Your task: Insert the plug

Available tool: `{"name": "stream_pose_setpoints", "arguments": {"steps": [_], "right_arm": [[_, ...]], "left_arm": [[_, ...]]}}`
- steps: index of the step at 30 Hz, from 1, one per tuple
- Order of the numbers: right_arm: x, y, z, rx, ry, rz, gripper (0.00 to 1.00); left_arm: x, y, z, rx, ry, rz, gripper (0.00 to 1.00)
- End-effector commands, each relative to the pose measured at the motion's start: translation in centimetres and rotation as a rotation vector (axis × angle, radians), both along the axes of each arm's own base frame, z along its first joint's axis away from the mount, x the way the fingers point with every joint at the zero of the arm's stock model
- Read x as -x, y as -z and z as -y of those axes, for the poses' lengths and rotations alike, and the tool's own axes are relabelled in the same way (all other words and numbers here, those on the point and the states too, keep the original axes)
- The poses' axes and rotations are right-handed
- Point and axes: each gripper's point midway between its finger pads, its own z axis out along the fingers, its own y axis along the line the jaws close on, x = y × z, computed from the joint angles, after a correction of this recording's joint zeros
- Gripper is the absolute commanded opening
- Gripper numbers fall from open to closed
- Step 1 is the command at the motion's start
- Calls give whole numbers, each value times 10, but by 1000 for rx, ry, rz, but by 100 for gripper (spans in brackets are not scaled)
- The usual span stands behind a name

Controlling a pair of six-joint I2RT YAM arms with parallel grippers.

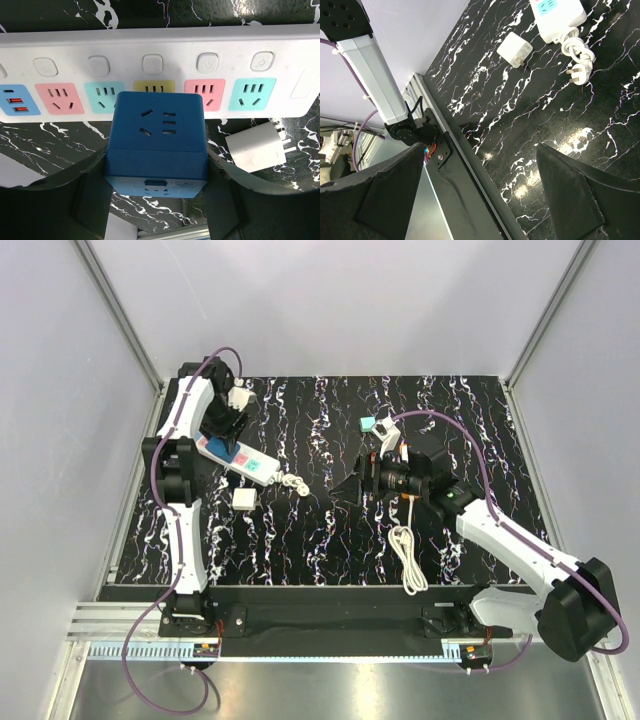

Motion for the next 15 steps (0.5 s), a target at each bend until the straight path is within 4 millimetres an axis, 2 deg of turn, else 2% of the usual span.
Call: {"name": "stream_pose_setpoints", "arguments": {"steps": [1, 5, 9, 15], "right_arm": [[-2, -14, -4, -19, -28, 43, 100], [-3, -15, -6, -27, -34, 41, 100], [-4, -13, -7, -31, -36, 39, 100], [-4, -9, -10, -35, -44, 24, 100]], "left_arm": [[0, 8, -8, -56, 14, -18, 0], [11, -5, -16, -107, 2, -20, 0], [12, -25, -19, -112, -1, 32, 0], [9, -26, -18, -110, -1, 40, 0]]}}
